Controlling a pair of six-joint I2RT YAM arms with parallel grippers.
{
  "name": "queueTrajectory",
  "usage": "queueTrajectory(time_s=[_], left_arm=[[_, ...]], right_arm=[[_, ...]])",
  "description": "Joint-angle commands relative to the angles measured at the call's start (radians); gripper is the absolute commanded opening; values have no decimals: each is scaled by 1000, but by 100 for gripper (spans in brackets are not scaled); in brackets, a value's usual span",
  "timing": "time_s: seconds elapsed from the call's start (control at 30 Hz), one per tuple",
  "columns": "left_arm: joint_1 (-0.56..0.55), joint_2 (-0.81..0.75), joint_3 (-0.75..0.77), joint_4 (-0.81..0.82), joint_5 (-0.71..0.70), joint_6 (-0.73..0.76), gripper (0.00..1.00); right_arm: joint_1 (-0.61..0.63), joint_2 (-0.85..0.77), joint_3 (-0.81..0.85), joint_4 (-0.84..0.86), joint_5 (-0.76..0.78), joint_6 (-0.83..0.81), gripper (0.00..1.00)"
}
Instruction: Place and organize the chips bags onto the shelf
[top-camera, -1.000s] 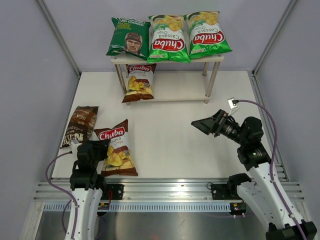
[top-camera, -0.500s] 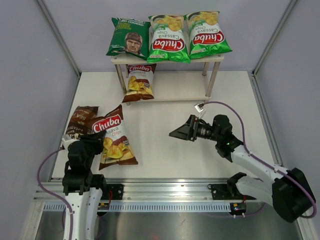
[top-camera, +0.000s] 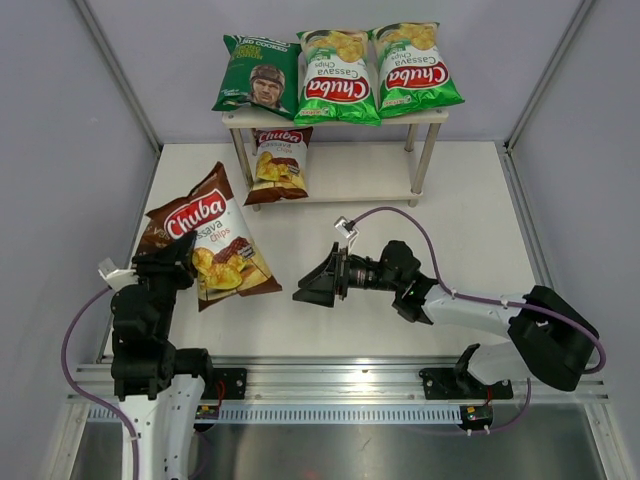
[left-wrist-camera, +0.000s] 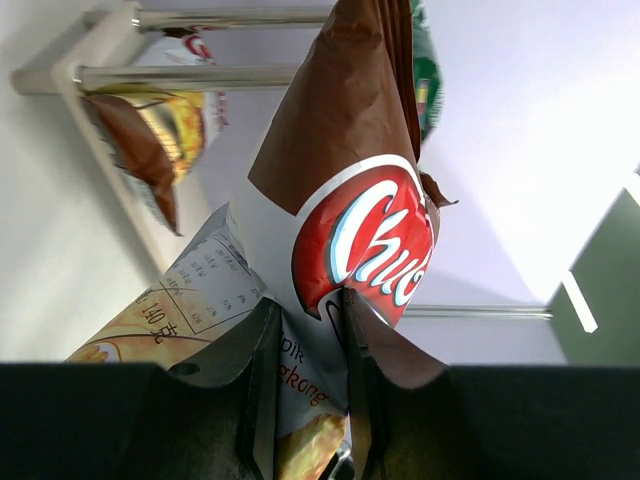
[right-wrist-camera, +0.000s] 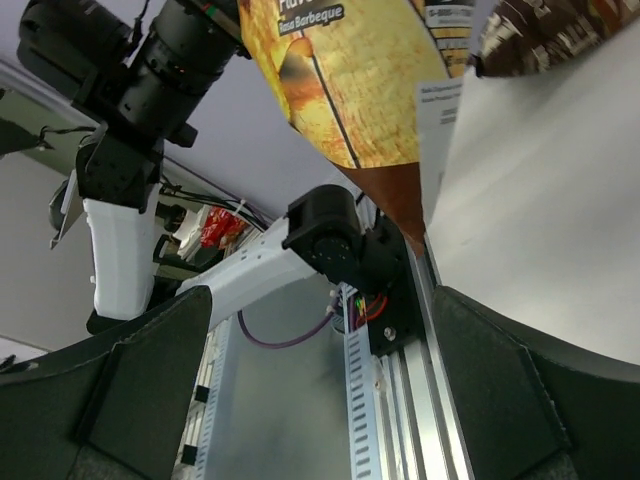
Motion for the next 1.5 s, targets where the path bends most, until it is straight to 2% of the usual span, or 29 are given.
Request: queueTrajectory(time_s=[0.0, 0.23, 0.5, 0.6, 0.63, 0.73, 0.87, 0.93, 1.03, 1.17, 1.27, 1.43, 1.47], left_arm=[[-2, 17, 74, 183, 57, -119, 0], [-2, 23, 99, 208, 101, -190, 0], [-2, 45, 99, 190, 130, -210, 0], [-2, 48, 99, 177, 133, -210, 0], [-2, 49, 103, 167, 136, -210, 0], [-3, 48, 99, 148, 130, -211, 0], [-2, 40, 79, 139, 121, -203, 0], [-3, 46, 71, 139, 123, -202, 0], [-2, 52, 56, 151, 130, -207, 0], [-3, 45, 53, 156, 127, -208, 0], [-2, 40, 57, 159, 126, -205, 0], [-2, 35, 53, 148, 129, -182, 0], [-3, 37, 56, 147, 127, -173, 1]], right_arm=[[52, 44, 65, 197, 70, -94, 100], [63, 190, 173, 309, 107, -118, 100], [77, 316, 306, 461, -5, -45, 99], [86, 329, 349, 404, -28, -48, 97], [86, 332, 369, 357, -25, -49, 92], [86, 343, 378, 297, -12, -63, 86], [88, 345, 375, 275, -16, -69, 80], [94, 348, 378, 267, -27, -74, 82], [109, 360, 401, 246, -59, -88, 94], [135, 374, 443, 171, -68, -137, 94], [137, 383, 449, 161, -61, -151, 85], [138, 374, 432, 192, -65, -152, 48], [138, 366, 424, 197, -64, -157, 47]])
